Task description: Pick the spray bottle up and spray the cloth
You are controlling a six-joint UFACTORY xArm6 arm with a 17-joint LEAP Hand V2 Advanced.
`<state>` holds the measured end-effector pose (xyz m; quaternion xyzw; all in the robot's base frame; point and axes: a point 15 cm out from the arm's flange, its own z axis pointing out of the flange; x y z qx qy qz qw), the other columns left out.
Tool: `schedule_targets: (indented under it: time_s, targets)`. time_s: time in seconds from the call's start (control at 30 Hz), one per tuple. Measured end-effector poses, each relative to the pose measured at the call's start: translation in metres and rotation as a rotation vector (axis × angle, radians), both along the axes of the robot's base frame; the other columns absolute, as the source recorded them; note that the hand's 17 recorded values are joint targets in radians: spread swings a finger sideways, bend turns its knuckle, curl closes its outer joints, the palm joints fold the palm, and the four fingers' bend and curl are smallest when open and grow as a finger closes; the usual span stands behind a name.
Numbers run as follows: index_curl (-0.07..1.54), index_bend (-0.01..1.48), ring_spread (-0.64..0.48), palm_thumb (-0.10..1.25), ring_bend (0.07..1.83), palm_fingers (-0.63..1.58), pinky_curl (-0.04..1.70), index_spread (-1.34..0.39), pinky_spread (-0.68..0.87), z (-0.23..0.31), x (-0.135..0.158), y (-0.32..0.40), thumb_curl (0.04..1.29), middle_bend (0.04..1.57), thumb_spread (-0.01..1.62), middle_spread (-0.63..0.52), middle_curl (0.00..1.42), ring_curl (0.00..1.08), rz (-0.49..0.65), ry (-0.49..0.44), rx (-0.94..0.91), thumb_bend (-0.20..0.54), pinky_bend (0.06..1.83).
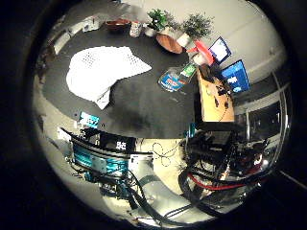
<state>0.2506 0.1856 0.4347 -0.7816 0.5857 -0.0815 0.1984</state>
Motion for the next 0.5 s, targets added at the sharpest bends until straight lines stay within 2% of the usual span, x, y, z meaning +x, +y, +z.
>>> schedule_targets:
  time_s: [0.13, 0.33, 0.5]
  targets:
    - [0.37, 0.19, 0.16, 0.76, 0.64, 0.59, -0.01, -0.38, 0.65, 0.01, 0.004, -0.02, 0.55, 0.22, 1.05, -0.06, 0.33, 0.03, -0.02, -0.026, -0.004, -0.021, 0.91]
    - [0.36, 0.19, 0.16, 0.76, 0.66, 0.57, -0.01, -0.38, 0.64, 0.036, -0.014, -0.05, 0.55, 0.24, 1.04, -0.07, 0.33, 0.04, -0.029, -0.094, 0.054, -0.021, 0.91]
    - [0.35, 0.19, 0.16, 0.75, 0.67, 0.57, 0.0, -0.39, 0.64, 0.046, -0.026, -0.078, 0.54, 0.24, 1.03, -0.07, 0.33, 0.03, -0.039, -0.126, 0.032, -0.022, 0.93]
